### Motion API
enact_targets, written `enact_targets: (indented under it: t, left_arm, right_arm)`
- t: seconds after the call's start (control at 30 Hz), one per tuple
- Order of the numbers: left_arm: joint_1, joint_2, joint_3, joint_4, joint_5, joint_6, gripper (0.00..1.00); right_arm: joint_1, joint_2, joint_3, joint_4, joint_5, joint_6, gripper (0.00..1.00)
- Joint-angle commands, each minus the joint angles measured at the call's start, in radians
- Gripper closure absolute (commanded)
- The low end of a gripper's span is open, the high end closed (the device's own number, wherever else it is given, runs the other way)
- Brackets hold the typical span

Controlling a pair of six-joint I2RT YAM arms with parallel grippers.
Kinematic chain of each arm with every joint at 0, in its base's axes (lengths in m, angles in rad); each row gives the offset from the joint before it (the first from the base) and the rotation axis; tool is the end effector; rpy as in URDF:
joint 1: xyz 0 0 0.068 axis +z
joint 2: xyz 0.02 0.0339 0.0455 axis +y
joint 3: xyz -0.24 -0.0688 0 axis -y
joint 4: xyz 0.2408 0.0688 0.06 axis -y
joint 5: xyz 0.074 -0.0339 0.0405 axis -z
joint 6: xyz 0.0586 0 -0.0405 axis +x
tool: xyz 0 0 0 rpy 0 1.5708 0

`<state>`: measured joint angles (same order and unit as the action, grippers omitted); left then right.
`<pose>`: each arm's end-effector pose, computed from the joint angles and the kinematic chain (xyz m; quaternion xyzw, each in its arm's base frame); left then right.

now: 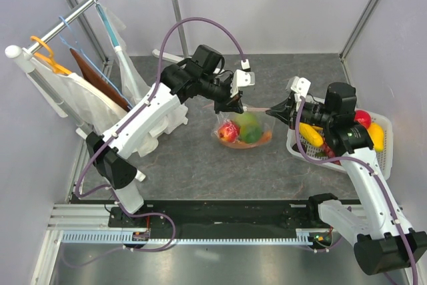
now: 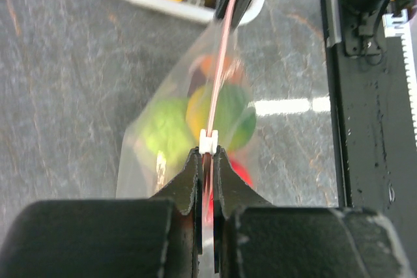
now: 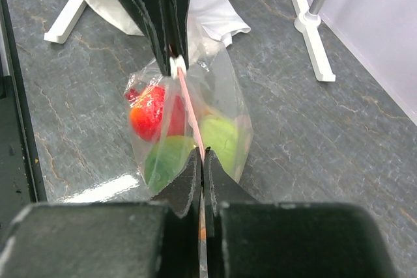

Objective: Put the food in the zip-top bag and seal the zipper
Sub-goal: Zip the zipper food storage bag at the center of the board.

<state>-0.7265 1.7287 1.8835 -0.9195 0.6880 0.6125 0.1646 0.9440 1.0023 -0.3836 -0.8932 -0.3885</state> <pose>0.2537 -0.2752 0.3644 0.6411 0.5969 -0.3308 0.3510 0.2106 0.0813 0.3464 -0.4424 0.6360 0.2899 0.5620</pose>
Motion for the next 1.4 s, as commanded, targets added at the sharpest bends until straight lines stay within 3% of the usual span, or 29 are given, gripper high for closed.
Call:
enact_targets:
  t: [0.0,0.63,1.2,1.23,1.3,1.33,1.37]
  left_arm:
    - [0.082,-0.058,-0.041,-0.099,-0.042,0.067,0.97]
    - [0.346,-0.146,-0.099,-0.254,-0.059,0.247,0.97]
    - [0.415,-0.219,-0.184,-0.298,-0.061,0.317,0.97]
    - [0.414,-0.218,-0.175,-0.301,-0.058,0.313,0.96]
    - [0.406,-0.219,-0.126,-0.306,-0.029,0.299,0.79]
    - [0.397,-0.219,-0.098,-0.308,-0.019,0.267,0.64]
    - [0.388,-0.216,-0.068,-0.306,0.001,0.247,0.43]
  right_arm:
    - [-0.028,-0.017,0.024,0.018,-0.01,0.004,1.0]
    - [-0.045,-0.011,0.033,0.018,-0.019,0.016,1.0]
    - [-0.048,0.002,0.047,0.023,-0.039,0.027,1.0]
    - [-0.047,0.004,0.045,0.026,-0.042,0.036,1.0]
    - [-0.046,0.013,0.044,0.038,-0.071,0.054,1.0]
    - [-0.046,0.018,0.045,0.038,-0.079,0.063,1.0]
    - [-0.046,0.021,0.047,0.038,-0.087,0.08,1.0]
